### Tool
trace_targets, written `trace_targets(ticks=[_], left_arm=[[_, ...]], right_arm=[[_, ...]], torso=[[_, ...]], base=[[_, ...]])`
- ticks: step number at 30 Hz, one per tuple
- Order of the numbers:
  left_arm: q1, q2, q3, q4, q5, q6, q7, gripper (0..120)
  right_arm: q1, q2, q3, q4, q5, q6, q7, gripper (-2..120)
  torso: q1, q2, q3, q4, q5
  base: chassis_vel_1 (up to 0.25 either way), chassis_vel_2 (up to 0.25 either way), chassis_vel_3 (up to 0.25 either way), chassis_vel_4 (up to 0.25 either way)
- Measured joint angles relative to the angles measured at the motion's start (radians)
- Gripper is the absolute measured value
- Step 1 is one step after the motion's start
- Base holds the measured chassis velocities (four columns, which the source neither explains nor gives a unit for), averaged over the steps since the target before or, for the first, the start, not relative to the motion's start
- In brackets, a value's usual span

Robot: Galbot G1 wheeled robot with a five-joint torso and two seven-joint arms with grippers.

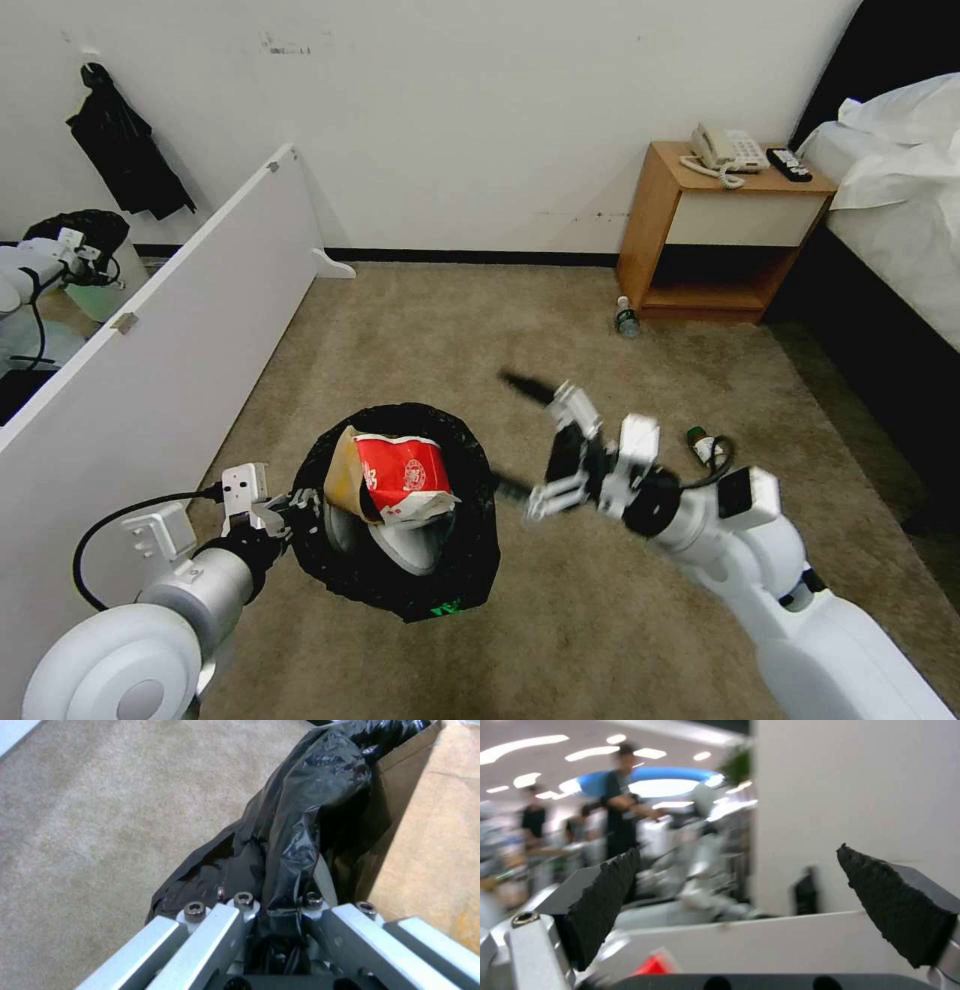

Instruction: Pick up the trash bin, then pick up the garbage from the floor and place it into the trash bin.

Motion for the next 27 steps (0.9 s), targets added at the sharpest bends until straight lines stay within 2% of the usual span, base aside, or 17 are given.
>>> trace_targets(ticks=[1, 4, 5, 7, 8, 9, 10, 11, 13, 15, 16, 18, 21, 23, 27], left_arm=[[0.000, 0.000, 0.000, 0.000, 0.000, 0.000, 0.000, 1], [-0.007, -0.007, -0.022, -0.003, -0.014, 0.000, -0.007, 1], [-0.007, -0.007, -0.022, -0.003, -0.014, 0.000, -0.007, 1], [-0.014, -0.012, -0.036, -0.004, -0.020, 0.000, -0.014, 1], [-0.014, -0.012, -0.036, -0.004, -0.020, 0.000, -0.014, 1], [-0.017, -0.013, -0.041, -0.004, -0.021, 0.000, -0.017, 1], [-0.017, -0.013, -0.041, -0.004, -0.021, 0.000, -0.017, 1], [-0.020, -0.015, -0.044, -0.005, -0.021, 0.000, -0.020, 1], [-0.022, -0.016, -0.046, -0.006, -0.020, 0.000, -0.022, 1], [-0.033, -0.028, -0.057, -0.007, -0.004, 0.000, -0.038, 1], [-0.033, -0.028, -0.057, -0.007, -0.004, 0.000, -0.038, 1], [-0.035, -0.034, -0.072, -0.010, 0.006, 0.000, -0.045, 1], [-0.035, -0.034, -0.079, -0.011, 0.006, 0.000, -0.045, 1], [-0.034, -0.035, -0.109, -0.014, 0.001, 0.000, -0.046, 1], [-0.034, -0.036, -0.128, -0.014, -0.009, 0.000, -0.046, 1]], right_arm=[[0.000, 0.000, 0.000, 0.000, 0.000, 0.000, 0.000, 100], [-0.058, 0.035, 0.082, 0.036, 0.038, 0.017, 0.202, 100], [-0.058, 0.035, 0.082, 0.036, 0.038, 0.017, 0.202, 100], [-0.091, 0.060, 0.142, 0.057, -0.011, 0.020, 0.326, 100], [-0.091, 0.060, 0.142, 0.057, -0.011, 0.020, 0.326, 100], [-0.109, 0.067, 0.168, 0.067, -0.064, 0.016, 0.390, 100], [-0.109, 0.067, 0.168, 0.067, -0.064, 0.016, 0.390, 100], [-0.126, 0.071, 0.188, 0.073, -0.118, 0.009, 0.444, 100], [-0.134, 0.073, 0.196, 0.074, -0.144, 0.005, 0.471, 100], [-0.167, 0.095, 0.227, 0.080, -0.274, -0.025, 0.635, 100], [-0.167, 0.095, 0.227, 0.080, -0.274, -0.025, 0.635, 100], [-0.189, 0.118, 0.247, 0.084, -0.343, -0.060, 0.746, 100], [-0.198, 0.127, 0.257, 0.085, -0.366, -0.072, 0.779, 100], [-0.222, 0.155, 0.289, 0.084, -0.426, -0.090, 0.847, 100], [-0.243, 0.171, 0.310, 0.083, -0.459, -0.092, 0.863, 100]], torso=[[0.000, 0.000, 0.000, 0.0000, 0.0000], [0.000, 0.000, 0.000, 0.0000, 0.0000], [0.000, 0.000, 0.000, 0.0000, 0.0000], [0.000, 0.000, 0.000, 0.0000, 0.0001], [0.000, 0.000, 0.000, 0.0000, 0.0001], [0.000, 0.000, 0.000, 0.0002, 0.0001], [0.000, 0.000, 0.000, 0.0002, 0.0001], [0.000, 0.000, 0.000, 0.0001, 0.0001], [0.000, 0.000, 0.000, 0.0000, 0.0000], [0.000, 0.000, 0.000, 0.0002, 0.0001], [0.000, 0.000, 0.000, 0.0002, 0.0001], [0.000, 0.000, 0.000, 0.0002, 0.0002], [0.000, 0.000, 0.000, 0.0002, 0.0001], [0.000, 0.000, 0.000, 0.0002, 0.0001], [0.000, 0.000, 0.000, 0.0002, 0.0001]], base=[[0.000, 0.000, 0.000, 0.000], [0.000, 0.000, 0.000, 0.000], [0.000, 0.000, 0.000, 0.000], [0.000, 0.000, 0.000, 0.000], [0.000, 0.000, 0.000, 0.000], [0.000, 0.000, 0.000, 0.000], [0.000, 0.000, 0.000, 0.000], [0.000, 0.000, 0.000, 0.000], [0.000, 0.000, 0.000, 0.000], [0.000, 0.000, 0.000, 0.000], [0.000, 0.000, 0.000, 0.000], [0.000, 0.000, 0.000, 0.000], [0.000, 0.000, 0.000, 0.000], [0.000, 0.000, 0.000, 0.000], [0.000, 0.000, 0.000, 0.000]])
